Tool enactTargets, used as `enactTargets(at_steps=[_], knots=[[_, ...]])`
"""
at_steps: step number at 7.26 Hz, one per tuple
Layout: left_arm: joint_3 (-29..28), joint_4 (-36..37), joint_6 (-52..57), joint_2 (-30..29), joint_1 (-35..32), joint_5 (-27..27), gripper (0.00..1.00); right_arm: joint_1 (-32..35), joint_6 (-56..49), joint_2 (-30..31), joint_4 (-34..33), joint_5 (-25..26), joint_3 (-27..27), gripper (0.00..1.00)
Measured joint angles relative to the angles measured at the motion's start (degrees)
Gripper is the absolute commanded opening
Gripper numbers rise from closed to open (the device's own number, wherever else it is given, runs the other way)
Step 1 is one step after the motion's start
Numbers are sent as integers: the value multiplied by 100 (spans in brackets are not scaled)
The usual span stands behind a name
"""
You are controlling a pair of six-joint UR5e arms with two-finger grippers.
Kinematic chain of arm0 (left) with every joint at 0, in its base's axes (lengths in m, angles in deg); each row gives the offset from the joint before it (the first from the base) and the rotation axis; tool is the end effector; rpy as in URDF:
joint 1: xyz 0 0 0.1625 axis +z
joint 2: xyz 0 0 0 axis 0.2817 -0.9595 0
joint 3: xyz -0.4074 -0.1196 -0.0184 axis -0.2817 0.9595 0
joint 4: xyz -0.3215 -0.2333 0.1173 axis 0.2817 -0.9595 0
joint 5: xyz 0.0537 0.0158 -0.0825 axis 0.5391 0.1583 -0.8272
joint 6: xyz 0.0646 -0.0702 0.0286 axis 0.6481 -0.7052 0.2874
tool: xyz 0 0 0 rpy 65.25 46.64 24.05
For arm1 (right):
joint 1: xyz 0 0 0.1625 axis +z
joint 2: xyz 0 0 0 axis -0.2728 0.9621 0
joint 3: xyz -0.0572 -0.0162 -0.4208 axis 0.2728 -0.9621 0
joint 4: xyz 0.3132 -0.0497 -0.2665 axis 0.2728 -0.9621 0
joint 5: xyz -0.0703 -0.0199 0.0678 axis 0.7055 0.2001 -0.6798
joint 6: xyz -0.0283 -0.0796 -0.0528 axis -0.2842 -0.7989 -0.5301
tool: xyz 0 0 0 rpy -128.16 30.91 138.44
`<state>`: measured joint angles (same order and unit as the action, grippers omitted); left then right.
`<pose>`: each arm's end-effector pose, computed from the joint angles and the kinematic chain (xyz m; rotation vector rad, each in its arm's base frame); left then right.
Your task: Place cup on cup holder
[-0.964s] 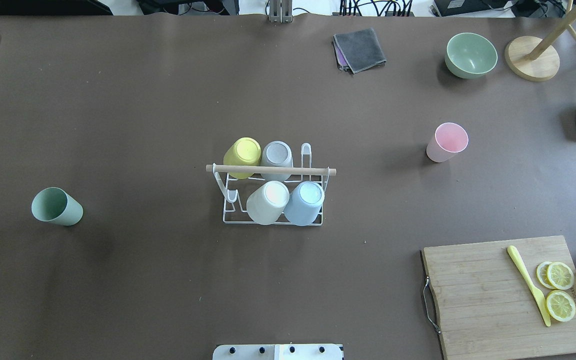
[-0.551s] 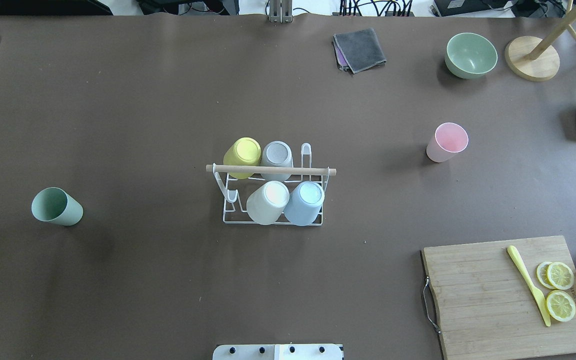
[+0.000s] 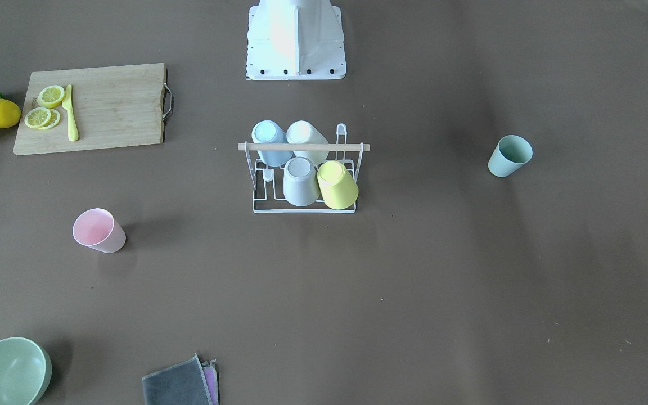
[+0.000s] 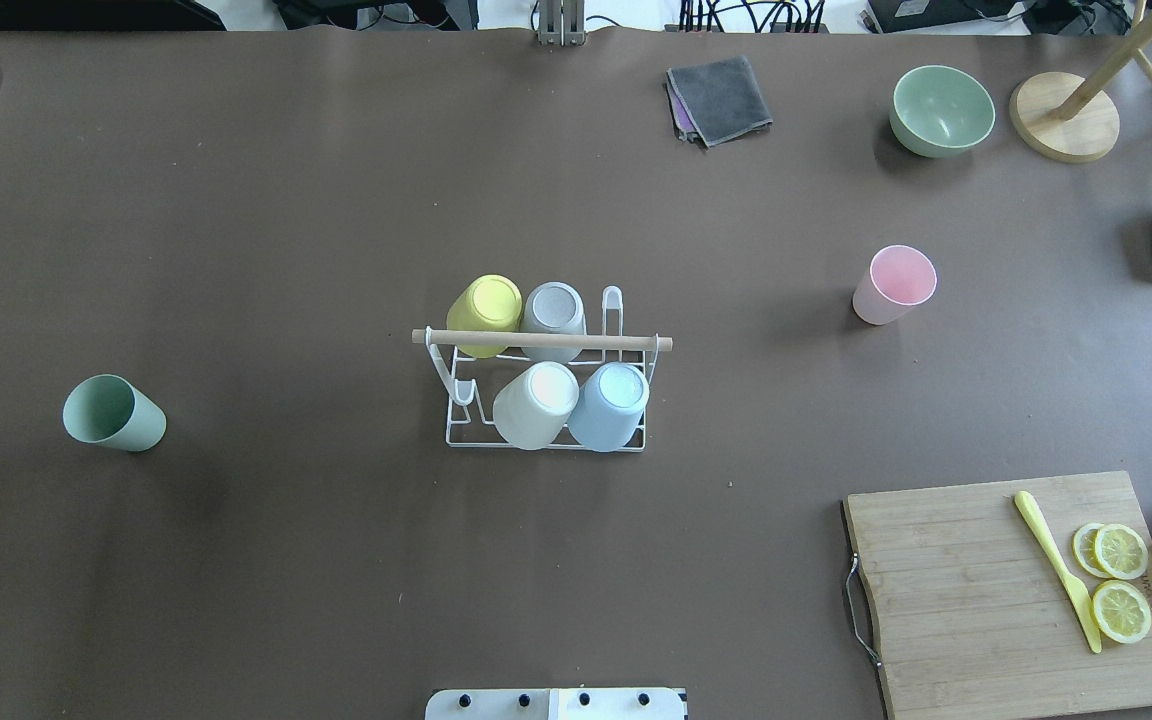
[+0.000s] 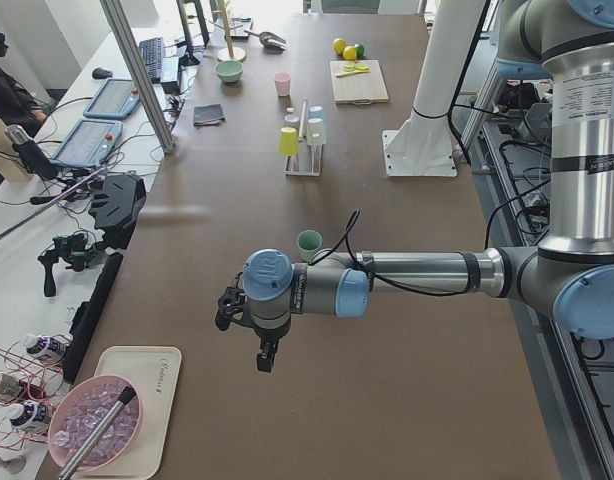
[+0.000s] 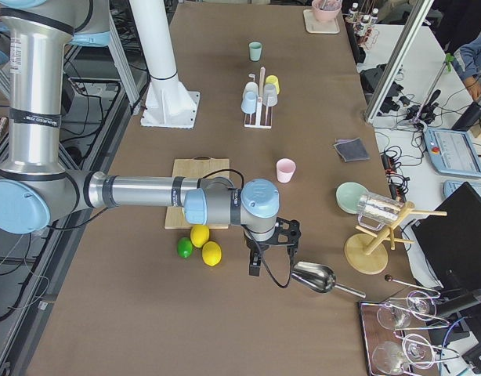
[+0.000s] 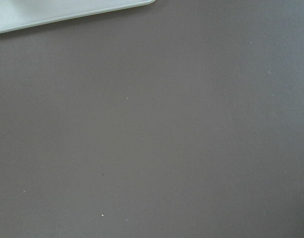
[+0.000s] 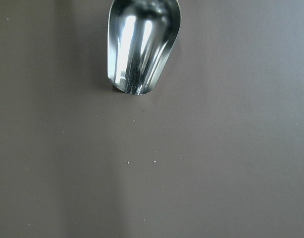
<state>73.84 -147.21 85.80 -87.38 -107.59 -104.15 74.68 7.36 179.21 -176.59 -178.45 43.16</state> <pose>-0.0727 -0.4575 0.6581 0.1206 0.7778 0.1104 0.0703 -0.4431 0.6420 0.0276 -0.7393 0.1117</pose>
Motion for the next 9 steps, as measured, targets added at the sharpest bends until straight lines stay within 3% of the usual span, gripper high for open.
enactTargets(at_steps=[2, 3, 9], knots=[[-8, 5, 0, 3, 0, 0, 98, 1, -6, 10, 730, 596, -176, 100], [-9, 6, 0, 6, 0, 0, 98, 10, 2, 25, 898, 640, -277, 100], [5, 2, 0, 1, 0, 0, 98, 40, 198, -115, 941, -255, -344, 100]])
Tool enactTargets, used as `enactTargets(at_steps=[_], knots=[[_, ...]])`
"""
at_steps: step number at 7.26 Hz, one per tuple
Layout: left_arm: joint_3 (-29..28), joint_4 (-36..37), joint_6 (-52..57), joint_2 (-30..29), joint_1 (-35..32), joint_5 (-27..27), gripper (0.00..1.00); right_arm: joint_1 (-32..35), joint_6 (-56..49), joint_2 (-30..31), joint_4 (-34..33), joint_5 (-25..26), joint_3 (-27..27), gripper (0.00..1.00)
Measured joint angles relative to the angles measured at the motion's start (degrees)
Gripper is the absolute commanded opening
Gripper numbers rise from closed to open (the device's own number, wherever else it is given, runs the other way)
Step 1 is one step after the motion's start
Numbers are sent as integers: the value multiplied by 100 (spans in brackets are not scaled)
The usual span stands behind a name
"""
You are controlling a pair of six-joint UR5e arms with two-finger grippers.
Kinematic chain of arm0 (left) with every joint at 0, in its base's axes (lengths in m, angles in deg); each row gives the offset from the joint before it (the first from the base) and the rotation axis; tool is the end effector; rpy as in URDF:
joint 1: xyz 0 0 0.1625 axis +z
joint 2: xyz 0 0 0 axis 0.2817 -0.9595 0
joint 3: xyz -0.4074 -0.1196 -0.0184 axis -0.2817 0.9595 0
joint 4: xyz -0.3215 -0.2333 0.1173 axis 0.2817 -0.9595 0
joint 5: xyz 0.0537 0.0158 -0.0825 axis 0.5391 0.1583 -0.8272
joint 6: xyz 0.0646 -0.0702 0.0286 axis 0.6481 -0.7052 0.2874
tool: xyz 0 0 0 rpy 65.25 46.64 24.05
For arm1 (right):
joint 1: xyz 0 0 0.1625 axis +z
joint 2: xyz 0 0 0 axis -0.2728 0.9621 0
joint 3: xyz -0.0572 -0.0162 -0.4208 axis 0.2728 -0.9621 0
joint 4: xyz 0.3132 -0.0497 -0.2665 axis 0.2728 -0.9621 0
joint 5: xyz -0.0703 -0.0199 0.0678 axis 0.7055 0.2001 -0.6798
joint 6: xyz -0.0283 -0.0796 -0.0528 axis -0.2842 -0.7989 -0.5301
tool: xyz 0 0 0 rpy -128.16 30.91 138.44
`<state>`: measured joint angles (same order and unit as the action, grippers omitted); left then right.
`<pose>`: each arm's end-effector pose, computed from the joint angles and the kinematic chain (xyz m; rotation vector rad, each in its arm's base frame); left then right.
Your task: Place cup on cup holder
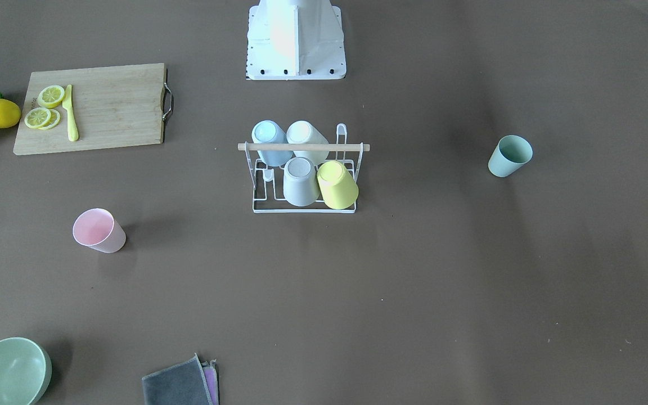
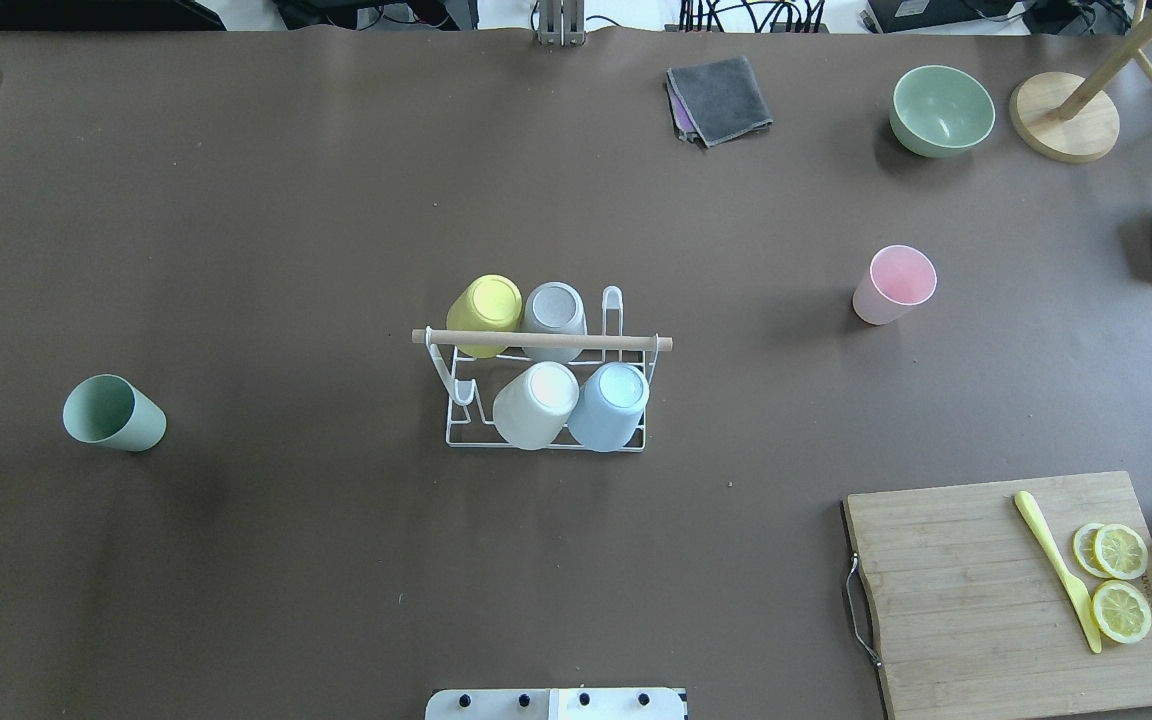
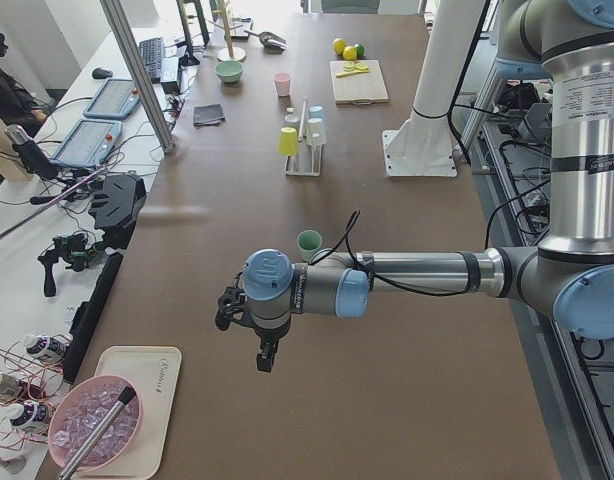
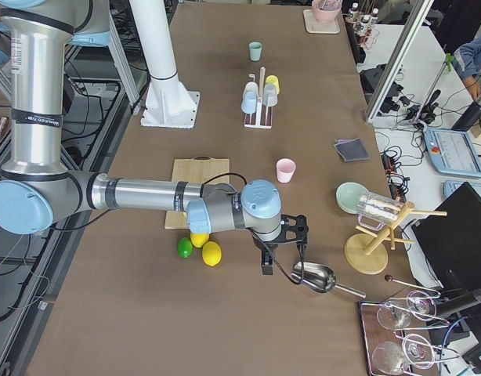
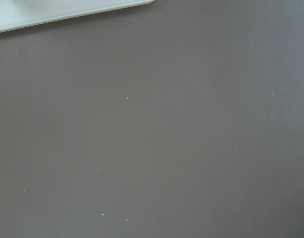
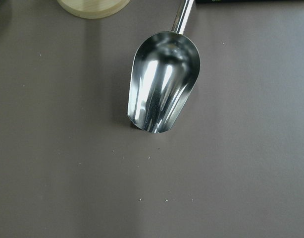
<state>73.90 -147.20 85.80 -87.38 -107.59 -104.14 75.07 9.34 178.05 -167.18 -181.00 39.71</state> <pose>-0.0727 -0.4576 0.6576 0.1214 0.7776 0.1107 0.0703 -0.4579 0.6421 0.1311 -0.7906 0.0994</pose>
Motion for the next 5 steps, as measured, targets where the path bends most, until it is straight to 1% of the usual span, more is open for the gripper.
enactTargets(at_steps=[5], knots=[[6, 6, 0, 5, 0, -4, 98, 6, -28, -21, 41, -79, -32, 100]])
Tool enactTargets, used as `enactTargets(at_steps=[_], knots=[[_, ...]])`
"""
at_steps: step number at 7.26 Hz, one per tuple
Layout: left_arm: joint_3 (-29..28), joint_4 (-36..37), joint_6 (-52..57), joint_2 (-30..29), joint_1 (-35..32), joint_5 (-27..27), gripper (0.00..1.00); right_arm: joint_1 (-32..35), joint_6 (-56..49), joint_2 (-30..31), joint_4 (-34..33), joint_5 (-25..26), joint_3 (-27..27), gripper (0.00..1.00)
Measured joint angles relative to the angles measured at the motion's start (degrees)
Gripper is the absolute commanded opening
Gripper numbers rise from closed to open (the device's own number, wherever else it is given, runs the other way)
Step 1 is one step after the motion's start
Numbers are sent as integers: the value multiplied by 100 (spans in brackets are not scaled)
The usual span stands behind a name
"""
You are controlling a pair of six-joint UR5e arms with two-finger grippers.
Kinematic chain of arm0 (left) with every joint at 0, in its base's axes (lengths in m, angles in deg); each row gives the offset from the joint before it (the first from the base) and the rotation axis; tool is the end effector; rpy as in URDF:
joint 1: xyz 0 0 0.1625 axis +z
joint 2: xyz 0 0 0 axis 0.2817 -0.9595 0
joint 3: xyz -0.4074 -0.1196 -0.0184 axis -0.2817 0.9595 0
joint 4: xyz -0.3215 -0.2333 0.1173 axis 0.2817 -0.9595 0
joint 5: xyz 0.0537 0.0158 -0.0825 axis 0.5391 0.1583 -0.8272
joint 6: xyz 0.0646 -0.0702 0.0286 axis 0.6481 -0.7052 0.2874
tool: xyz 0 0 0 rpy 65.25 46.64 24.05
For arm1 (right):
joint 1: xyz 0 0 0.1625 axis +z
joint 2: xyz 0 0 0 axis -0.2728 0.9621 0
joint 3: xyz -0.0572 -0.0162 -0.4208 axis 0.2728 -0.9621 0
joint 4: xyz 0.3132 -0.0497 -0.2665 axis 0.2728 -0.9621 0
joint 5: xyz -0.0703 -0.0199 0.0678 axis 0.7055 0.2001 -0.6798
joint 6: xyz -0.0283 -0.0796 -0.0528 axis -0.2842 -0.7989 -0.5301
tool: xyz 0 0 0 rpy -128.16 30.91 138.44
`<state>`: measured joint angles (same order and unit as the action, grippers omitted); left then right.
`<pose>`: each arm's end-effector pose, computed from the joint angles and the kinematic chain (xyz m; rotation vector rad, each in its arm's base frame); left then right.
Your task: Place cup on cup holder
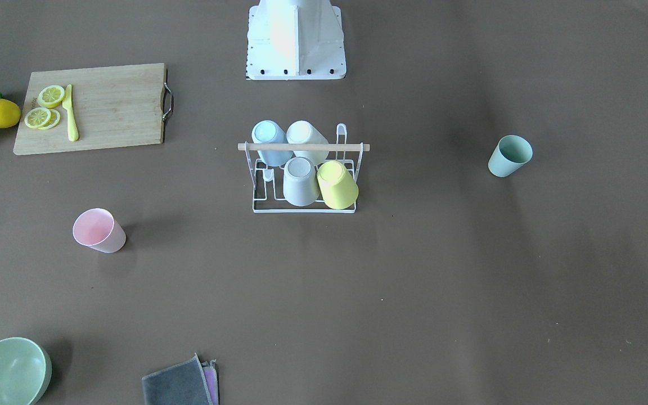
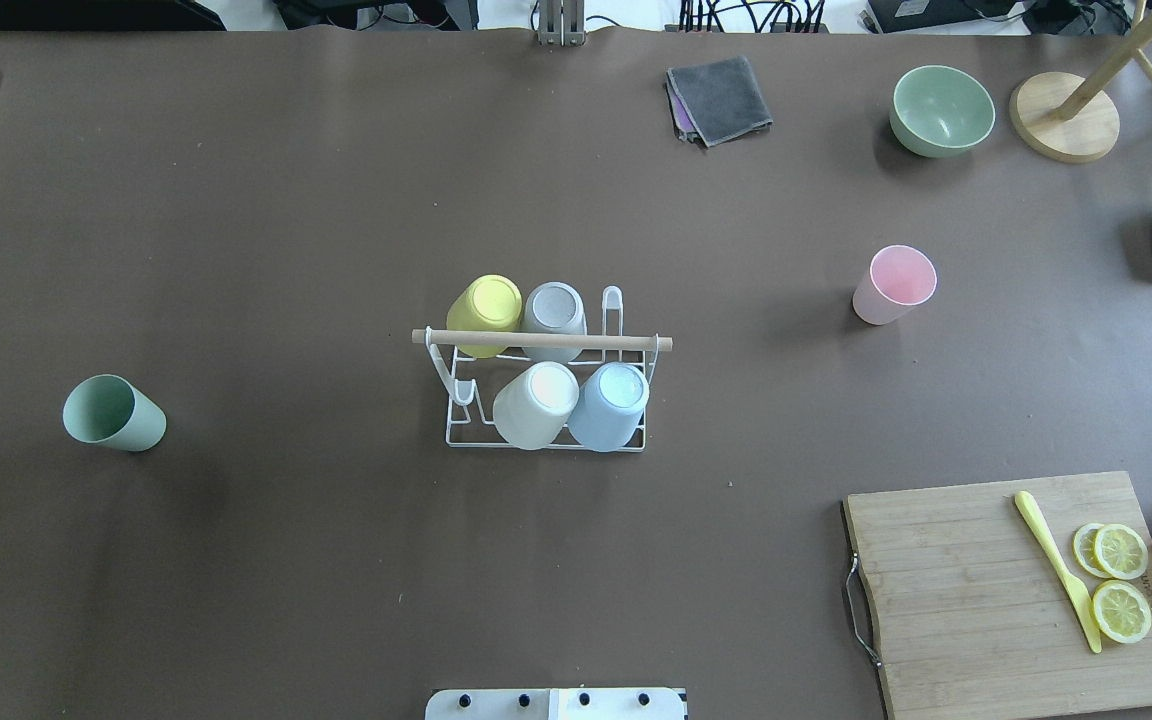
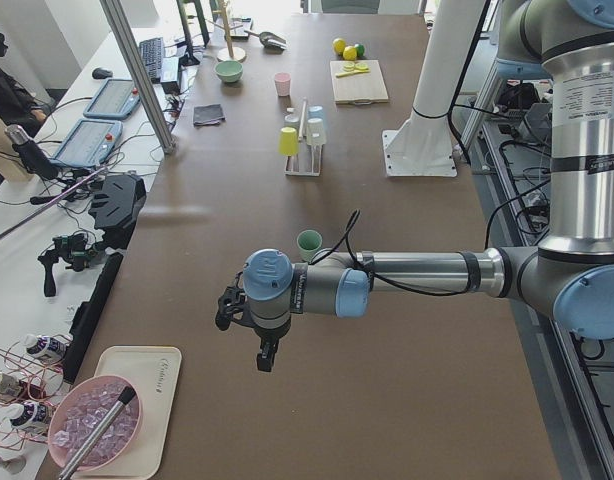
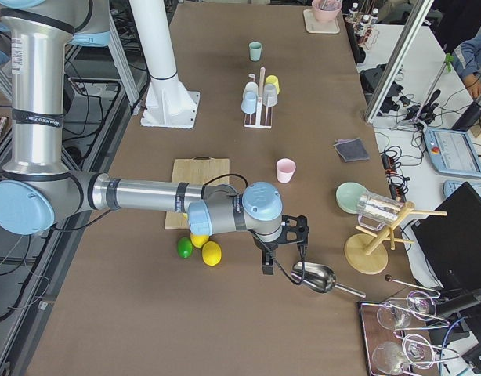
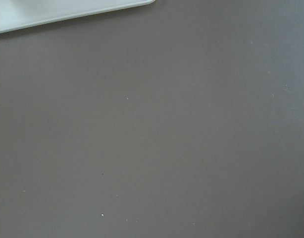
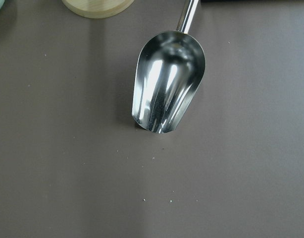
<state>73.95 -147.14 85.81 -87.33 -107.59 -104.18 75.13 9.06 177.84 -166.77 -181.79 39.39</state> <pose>-0.0727 -0.4571 0.6576 0.1205 0.7783 0.1105 0.0698 -0.4594 0.6415 0.1370 -0.8040 0.0919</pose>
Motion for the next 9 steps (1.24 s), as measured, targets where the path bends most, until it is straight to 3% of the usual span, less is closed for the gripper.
enactTargets(at_steps=[9], knots=[[-3, 10, 0, 4, 0, 4, 98, -192, -59, -169, -23, -116, 83, 100]])
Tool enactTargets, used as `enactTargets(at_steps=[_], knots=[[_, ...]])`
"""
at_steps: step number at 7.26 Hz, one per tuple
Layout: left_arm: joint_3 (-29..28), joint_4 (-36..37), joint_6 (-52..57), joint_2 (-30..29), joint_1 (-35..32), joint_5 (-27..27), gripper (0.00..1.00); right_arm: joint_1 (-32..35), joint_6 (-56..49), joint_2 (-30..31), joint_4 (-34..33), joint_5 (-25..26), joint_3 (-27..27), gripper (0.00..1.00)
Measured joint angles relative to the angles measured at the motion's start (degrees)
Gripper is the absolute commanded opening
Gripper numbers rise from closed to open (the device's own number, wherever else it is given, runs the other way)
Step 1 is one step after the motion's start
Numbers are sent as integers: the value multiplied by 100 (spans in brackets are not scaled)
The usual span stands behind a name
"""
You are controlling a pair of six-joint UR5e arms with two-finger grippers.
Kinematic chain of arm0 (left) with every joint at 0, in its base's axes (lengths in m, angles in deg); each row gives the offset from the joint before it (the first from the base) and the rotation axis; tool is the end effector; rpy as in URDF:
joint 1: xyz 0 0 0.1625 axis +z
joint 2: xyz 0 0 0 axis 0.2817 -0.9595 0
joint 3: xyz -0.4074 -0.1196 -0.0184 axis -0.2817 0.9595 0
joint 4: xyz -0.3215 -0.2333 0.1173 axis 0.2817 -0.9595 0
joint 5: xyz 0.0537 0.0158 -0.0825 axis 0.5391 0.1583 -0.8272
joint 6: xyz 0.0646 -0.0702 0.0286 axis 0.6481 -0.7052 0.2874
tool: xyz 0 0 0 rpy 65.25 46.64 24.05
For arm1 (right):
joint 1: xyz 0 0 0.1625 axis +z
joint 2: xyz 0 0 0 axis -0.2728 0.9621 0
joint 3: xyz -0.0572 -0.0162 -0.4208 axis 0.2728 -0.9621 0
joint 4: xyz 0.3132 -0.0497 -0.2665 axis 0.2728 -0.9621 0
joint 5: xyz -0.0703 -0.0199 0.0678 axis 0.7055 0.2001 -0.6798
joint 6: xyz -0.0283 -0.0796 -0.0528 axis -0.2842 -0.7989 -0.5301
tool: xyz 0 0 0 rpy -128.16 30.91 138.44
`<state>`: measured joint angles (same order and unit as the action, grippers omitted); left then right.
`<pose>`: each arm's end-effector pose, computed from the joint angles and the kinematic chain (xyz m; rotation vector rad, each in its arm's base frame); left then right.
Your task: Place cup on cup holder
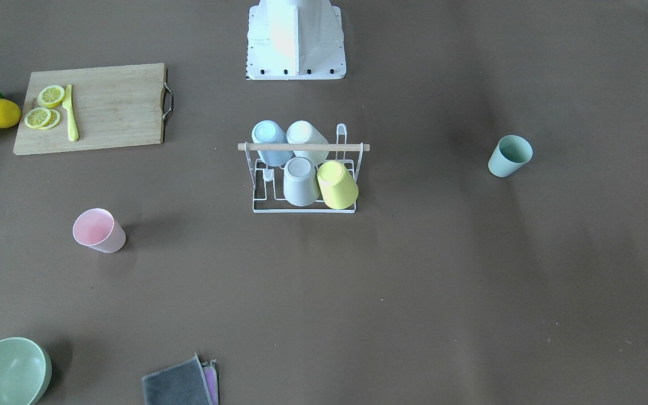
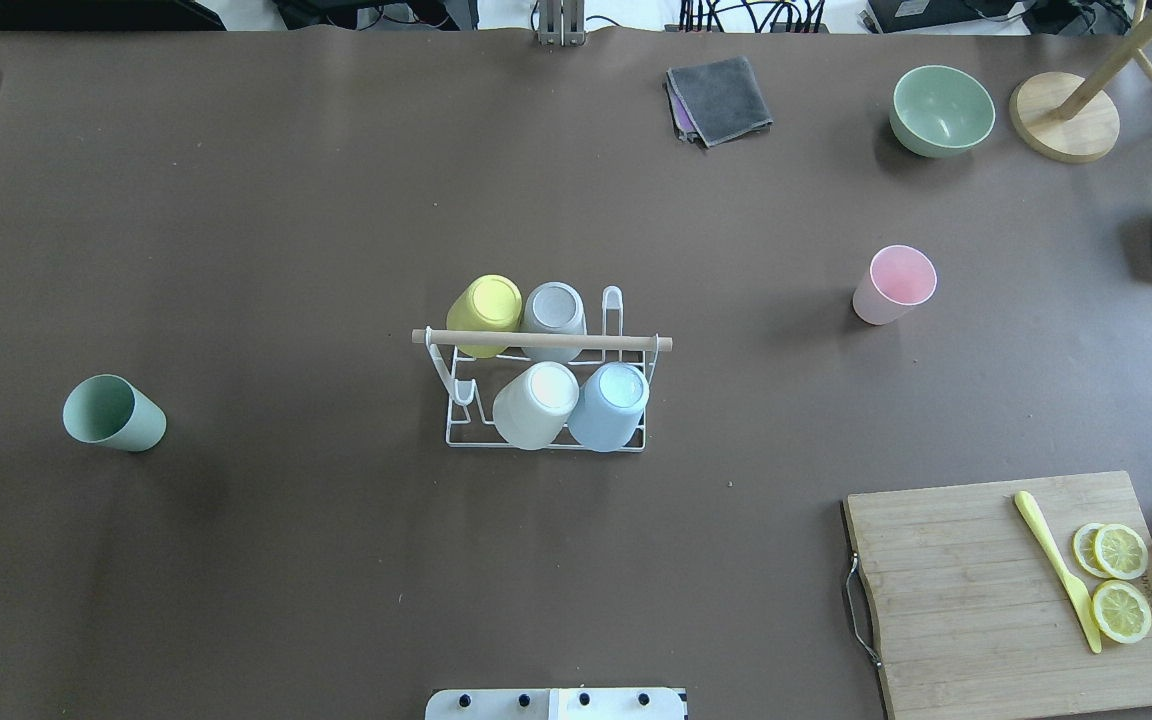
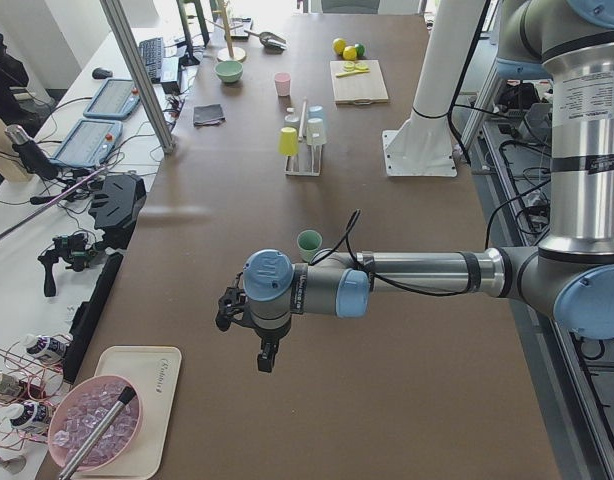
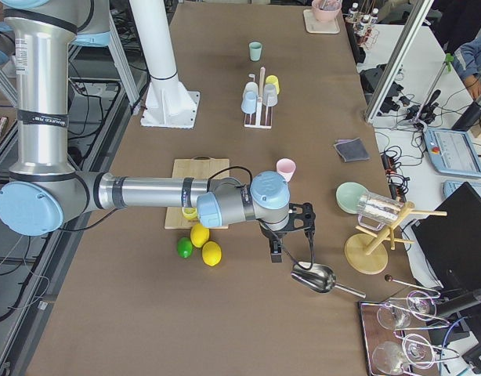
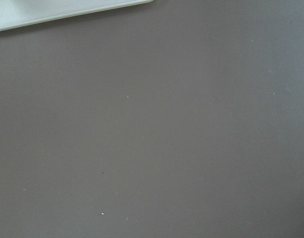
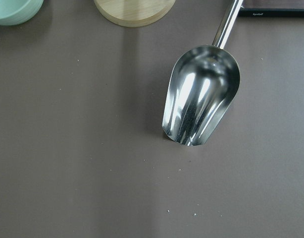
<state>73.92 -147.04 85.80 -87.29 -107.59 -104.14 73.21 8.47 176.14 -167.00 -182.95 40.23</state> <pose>-0.0727 -0.4566 0.6584 0.1176 0.7778 0.1092 0.0528 -0.4755 0.6193 0.1632 -0.8273 0.0315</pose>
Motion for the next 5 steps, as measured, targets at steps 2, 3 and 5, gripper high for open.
enactTargets(at_steps=[2, 3, 5], knots=[[-8, 6, 0, 0, 0, 0, 98, -51, 7, -1, -4, -6, 0, 100], [-10, 6, 0, 0, 0, 0, 98, -102, 23, -8, 2, -6, 3, 100], [-15, 22, 0, 4, 0, 0, 98, -157, 33, -13, 11, -1, 21, 100]])
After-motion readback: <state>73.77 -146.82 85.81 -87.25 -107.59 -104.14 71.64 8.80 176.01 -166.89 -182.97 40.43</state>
